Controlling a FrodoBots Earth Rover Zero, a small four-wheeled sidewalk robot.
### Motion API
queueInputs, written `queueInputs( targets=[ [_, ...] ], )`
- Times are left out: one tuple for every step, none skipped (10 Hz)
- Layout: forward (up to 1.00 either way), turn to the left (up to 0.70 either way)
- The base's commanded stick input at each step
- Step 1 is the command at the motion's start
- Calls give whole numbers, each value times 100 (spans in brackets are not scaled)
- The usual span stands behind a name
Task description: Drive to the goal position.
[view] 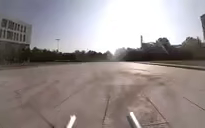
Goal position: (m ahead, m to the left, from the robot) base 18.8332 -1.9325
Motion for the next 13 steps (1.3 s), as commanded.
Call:
queueInputs(
  targets=[
    [70,0],
    [70,0],
    [70,0],
    [70,-11],
    [70,-35],
    [70,-35],
    [70,-35],
    [70,-35],
    [70,-35],
    [70,-35],
    [70,-35],
    [70,-35],
    [70,-35]
  ],
)
